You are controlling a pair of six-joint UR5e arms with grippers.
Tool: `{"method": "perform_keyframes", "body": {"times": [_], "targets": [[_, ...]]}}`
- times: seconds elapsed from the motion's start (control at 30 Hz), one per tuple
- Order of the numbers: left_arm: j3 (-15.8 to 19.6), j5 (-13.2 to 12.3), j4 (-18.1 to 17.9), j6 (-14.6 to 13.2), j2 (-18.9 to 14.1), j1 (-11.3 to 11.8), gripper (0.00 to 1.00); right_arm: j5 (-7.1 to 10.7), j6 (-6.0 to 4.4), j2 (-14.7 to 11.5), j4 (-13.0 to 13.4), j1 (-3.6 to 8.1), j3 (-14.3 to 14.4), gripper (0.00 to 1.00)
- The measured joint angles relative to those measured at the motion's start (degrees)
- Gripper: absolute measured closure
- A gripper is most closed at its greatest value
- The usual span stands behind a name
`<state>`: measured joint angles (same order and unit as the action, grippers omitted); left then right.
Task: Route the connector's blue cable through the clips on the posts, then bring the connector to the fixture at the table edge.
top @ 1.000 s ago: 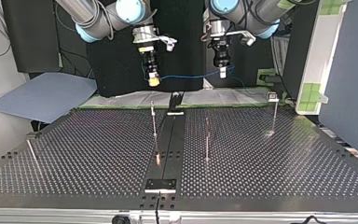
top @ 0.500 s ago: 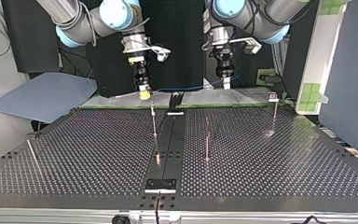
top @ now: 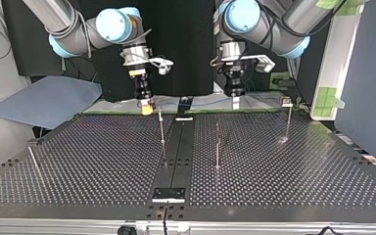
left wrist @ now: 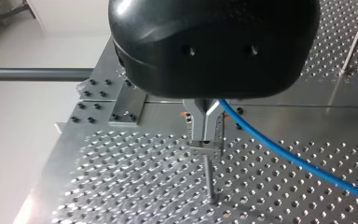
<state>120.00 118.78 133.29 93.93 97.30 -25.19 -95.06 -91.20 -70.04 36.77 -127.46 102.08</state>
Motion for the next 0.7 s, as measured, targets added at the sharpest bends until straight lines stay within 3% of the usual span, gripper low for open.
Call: {"method": "perform_keyframes", "body": {"times": [0.23,0.57,0.7], "targets": [[-2.2,-1.0,-0.1,0.6,2.6,0.9,1.00,1.93,-1.07,0.2,0.0,1.09,-1.3,1.00],[-3.9,-2.9,0.9,0.8,2.8,2.8,1.00,3.15,-1.24,2.7,-0.6,2.18,-3.5,1.00],[-4.5,-4.1,1.3,0.9,2.9,3.6,1.00,3.58,-1.80,3.3,-0.5,2.30,-4.3,1.00]]}}
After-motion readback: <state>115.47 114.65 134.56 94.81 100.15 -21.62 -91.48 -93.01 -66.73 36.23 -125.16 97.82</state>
